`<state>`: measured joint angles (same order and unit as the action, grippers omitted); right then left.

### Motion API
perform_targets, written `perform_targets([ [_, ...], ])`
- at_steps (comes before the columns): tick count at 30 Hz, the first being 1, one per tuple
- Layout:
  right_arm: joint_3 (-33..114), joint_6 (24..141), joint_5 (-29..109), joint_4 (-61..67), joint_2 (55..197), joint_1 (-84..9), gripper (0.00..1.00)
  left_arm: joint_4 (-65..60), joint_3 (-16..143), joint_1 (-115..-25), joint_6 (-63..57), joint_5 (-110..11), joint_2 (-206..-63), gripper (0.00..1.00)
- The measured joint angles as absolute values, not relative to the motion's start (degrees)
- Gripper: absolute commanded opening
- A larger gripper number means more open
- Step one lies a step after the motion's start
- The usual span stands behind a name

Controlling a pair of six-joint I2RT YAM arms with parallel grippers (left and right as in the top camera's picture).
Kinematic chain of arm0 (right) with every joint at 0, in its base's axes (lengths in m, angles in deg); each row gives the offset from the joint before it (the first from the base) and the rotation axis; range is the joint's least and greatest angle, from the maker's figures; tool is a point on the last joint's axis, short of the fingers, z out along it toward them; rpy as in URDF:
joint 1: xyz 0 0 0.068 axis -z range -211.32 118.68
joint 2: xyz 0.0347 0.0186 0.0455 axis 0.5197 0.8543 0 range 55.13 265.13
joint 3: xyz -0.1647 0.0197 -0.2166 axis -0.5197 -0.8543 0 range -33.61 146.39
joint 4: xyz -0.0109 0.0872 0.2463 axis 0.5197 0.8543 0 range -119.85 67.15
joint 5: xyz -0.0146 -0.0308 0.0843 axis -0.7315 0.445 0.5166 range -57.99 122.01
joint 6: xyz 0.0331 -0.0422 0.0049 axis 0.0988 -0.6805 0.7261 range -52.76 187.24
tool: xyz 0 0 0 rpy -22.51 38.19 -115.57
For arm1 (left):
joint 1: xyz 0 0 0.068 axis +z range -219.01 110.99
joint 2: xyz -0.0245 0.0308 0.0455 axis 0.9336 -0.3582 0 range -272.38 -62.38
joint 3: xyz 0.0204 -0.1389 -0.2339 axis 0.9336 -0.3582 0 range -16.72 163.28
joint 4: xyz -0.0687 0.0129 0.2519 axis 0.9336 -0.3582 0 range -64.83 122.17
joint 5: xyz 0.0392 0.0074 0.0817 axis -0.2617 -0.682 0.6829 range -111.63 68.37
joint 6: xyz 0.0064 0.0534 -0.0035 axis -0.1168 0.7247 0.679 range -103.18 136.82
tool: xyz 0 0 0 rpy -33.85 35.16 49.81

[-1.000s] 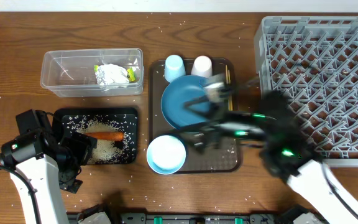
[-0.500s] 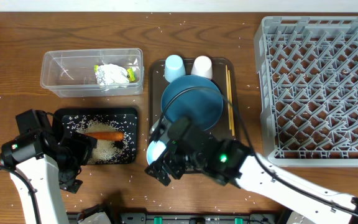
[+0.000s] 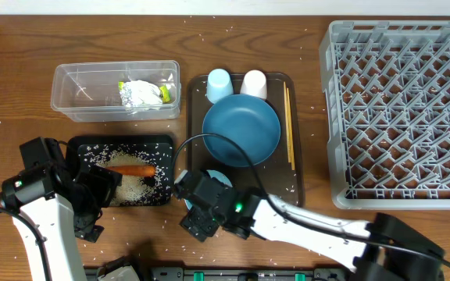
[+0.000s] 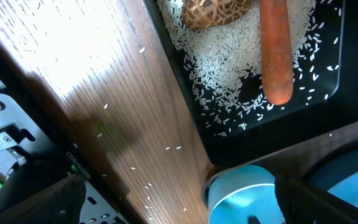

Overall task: Sort waste into correct bins and load items into the dishwasher rack
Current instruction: 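Grasp the rim of the small light blue bowl with the right gripper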

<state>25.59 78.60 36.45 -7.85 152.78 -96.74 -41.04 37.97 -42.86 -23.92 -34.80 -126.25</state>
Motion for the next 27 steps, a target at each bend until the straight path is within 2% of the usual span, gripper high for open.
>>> perform_targets([
  [6,25.6,77.4,36.0,-8.6,156.6,-98.8,0.73,-41.1,38.0,-42.9,-23.9,-34.8,-126.3,0.98],
  [10,25.6,77.0,35.8,-9.2,157.6,-99.0,0.65,-41.0,38.0,-42.9,-23.9,-34.8,-126.3,0.98],
  [13,25.6,76.7,35.1,-9.6,158.1,-99.0,0.54,-41.0,38.0,-42.9,-23.9,-34.8,-126.3,0.98],
  [22,25.6,76.7,32.1,-9.6,159.1,-99.0,0.36,-41.0,38.0,-42.9,-23.9,-34.8,-126.3,0.98],
  [27,25.6,76.6,31.6,-9.6,159.1,-99.0,0.31,-41.0,38.0,-42.9,-23.9,-34.8,-126.3,0.98],
])
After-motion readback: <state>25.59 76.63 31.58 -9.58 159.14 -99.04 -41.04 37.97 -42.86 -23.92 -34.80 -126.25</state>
